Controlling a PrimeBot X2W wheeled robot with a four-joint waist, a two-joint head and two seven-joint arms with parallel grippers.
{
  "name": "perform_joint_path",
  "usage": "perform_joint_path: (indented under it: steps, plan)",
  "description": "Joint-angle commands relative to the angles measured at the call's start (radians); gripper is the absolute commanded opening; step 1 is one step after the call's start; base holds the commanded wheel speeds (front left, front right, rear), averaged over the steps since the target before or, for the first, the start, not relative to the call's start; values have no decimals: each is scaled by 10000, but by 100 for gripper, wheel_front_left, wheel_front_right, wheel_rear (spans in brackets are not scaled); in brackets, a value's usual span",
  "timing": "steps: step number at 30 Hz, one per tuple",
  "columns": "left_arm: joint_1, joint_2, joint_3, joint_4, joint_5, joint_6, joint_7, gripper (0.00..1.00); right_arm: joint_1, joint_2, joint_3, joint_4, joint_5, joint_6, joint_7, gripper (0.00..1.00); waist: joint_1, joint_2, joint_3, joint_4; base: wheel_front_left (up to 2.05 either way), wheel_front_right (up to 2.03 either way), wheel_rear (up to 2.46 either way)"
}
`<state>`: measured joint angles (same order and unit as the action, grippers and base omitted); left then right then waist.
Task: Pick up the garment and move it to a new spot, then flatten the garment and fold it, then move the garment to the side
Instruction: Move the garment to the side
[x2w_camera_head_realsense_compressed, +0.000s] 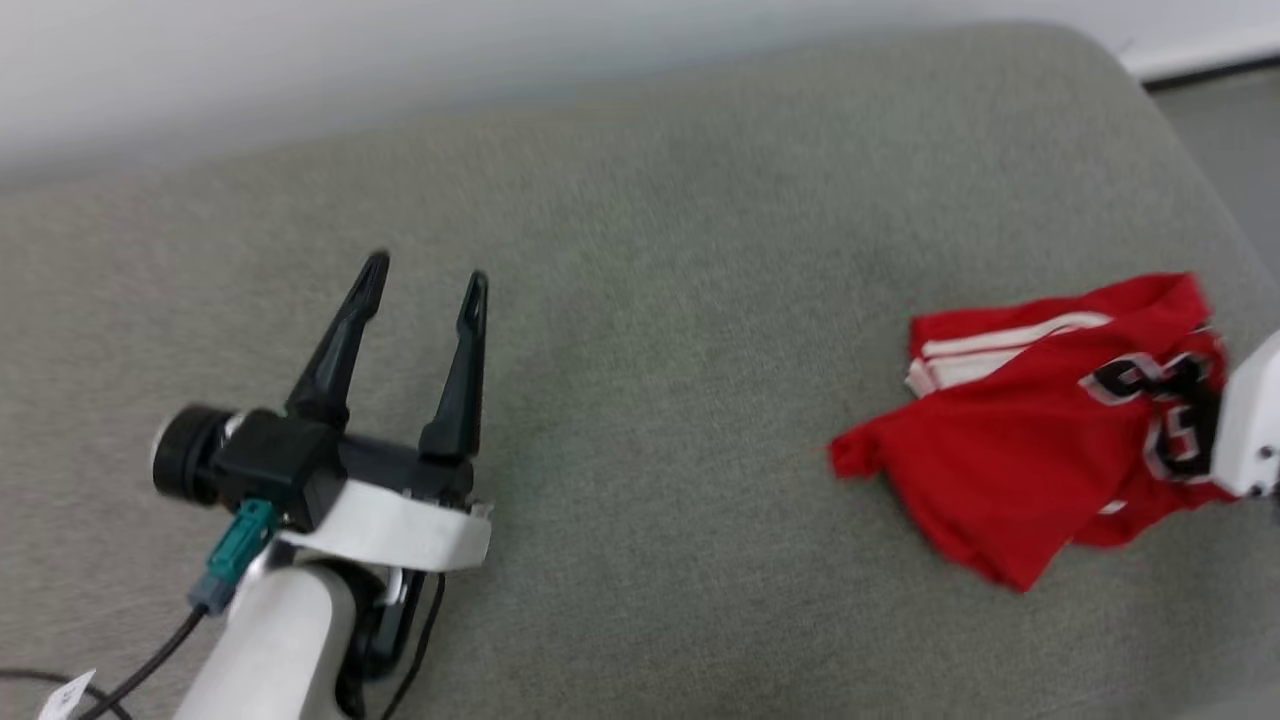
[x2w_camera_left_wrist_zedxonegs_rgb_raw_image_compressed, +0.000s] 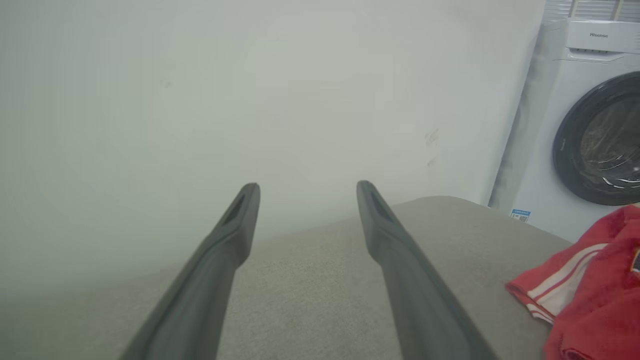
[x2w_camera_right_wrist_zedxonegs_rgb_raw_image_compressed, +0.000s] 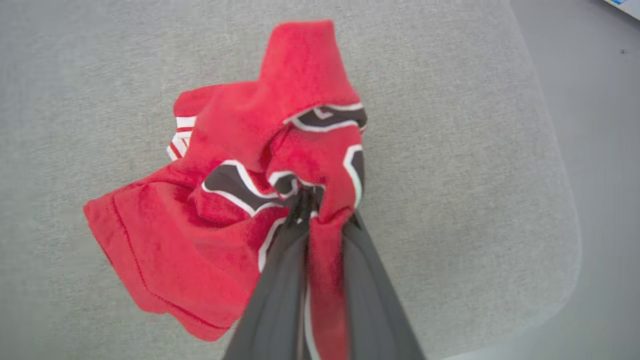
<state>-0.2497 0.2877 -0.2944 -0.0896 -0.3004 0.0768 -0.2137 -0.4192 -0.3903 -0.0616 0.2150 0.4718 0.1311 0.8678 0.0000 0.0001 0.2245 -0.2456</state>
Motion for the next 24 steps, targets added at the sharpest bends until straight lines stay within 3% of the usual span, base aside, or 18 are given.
perform_joint_path:
  steps: [1, 8, 13, 14, 15, 16, 17, 19, 24]
  plan:
    - [-502, 141, -70, -230, 152, -126, 179, 100, -554, -142, -448, 401, -172, -7, -412, 0, 0, -1, 1708, -519, 0, 0, 0]
    - [-1860, 406, -360, -933, 595, -428, 614, 100, -1821, -657, -2161, 1978, -910, -7, -1936, 0, 0, -1, 3391, -245, 0, 0, 0]
    - [-2354, 584, -415, -1190, 783, -550, 817, 100, -2430, -499, -2925, 3066, -1287, -7, -2944, 0, 0, -1, 4063, -127, 0, 0, 0]
    - [-2406, 607, -410, -1203, 773, -562, 838, 100, -2529, -458, -2965, 3252, -1324, -6, -3247, 33, 0, -1, 4134, -110, 0, 0, 0]
    - [-2428, 626, -404, -1202, 787, -545, 870, 100, -2588, -438, -3045, 3477, -1411, -7, -3514, 82, 0, -1, 4177, -96, 0, 0, 0]
    - [-2428, 626, -404, -1202, 787, -545, 870, 100, -2588, -438, -3045, 3477, -1411, -7, -3514, 82, 0, -1, 4177, -96, 0, 0, 0]
    - [-2425, 655, -398, -1193, 801, -524, 876, 100, -2611, -467, -3028, 3672, -1559, -6, -3787, 100, 0, -1, 4189, -89, 0, 0, 0]
    - [-2324, 688, -363, -1172, 770, -462, 849, 100, -2750, -744, -3223, 4243, -2055, -7, -4646, 100, 0, -1, 4151, -84, 0, 0, 0]
    - [-2025, 682, -327, -993, 659, -381, 739, 100, -2613, -1104, -3465, 4801, -2608, -7, -5358, 100, 0, -1, 3764, -109, 0, 0, 0]
